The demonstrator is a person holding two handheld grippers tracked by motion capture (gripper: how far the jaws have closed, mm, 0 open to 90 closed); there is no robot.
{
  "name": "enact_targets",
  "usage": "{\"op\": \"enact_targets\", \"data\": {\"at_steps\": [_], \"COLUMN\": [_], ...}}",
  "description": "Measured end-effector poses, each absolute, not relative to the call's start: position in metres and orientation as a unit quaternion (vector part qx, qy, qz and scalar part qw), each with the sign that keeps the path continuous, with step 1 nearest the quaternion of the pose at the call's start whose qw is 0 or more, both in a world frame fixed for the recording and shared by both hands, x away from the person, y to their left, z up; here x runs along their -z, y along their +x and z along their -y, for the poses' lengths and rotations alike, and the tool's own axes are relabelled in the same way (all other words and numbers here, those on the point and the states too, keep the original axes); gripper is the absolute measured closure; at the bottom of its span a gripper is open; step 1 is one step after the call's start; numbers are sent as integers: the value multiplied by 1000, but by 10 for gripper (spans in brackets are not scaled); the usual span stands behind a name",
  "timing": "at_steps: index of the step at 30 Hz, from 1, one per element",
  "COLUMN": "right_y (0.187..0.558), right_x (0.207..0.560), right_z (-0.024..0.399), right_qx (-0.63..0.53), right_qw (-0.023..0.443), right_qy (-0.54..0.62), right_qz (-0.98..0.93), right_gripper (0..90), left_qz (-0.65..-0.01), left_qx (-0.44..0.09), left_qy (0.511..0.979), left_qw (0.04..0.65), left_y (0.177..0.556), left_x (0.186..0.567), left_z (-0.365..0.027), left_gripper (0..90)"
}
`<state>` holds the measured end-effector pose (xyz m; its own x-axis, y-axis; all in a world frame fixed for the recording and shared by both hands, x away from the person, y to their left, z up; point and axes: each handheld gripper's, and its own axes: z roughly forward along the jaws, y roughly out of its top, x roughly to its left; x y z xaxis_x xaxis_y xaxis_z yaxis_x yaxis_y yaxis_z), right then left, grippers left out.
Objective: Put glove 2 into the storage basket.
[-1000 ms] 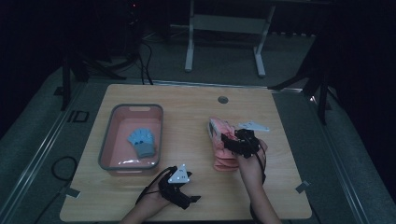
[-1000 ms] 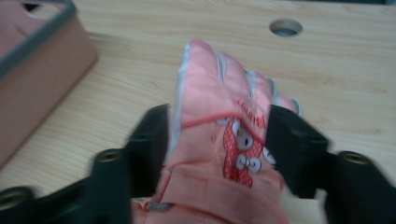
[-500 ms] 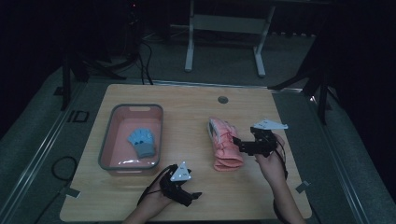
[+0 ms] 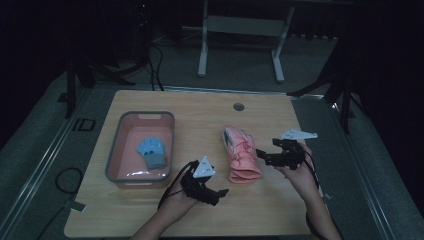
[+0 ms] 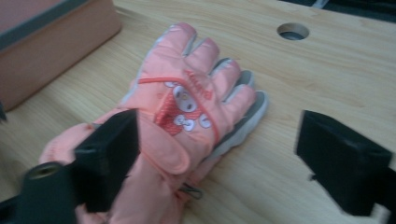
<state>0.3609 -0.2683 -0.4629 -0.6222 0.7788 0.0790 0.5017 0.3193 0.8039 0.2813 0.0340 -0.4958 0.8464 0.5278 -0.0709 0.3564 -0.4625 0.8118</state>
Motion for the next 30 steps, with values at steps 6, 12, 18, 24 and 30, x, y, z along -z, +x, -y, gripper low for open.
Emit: {"op": "enact_targets", "data": {"at_steps": [6,12,18,24,30], "right_y": [371,377,383,390,394], "right_x": [465,469,473,483,489], "right_z": [270,269,263,261,257], "right_qx": [-418,-420,-420,-415,-418], "right_qw": [168,169,159,137,119], "right_qy": [406,412,409,417,424], "right_qz": [-795,-791,-794,-797,-795], "right_gripper": [287,323,382,455,419], "left_qz": [-265,-274,-306,-345,-371], "left_qx": [-94,-136,-151,-114,-113], "left_qy": [844,842,836,828,832], "left_qw": [457,445,429,427,396], "left_y": [312,338,365,386,392], "left_x": [474,459,461,471,483], "left_z": [-18,-1,13,19,29], "left_gripper": [105,105,106,116,129]}}
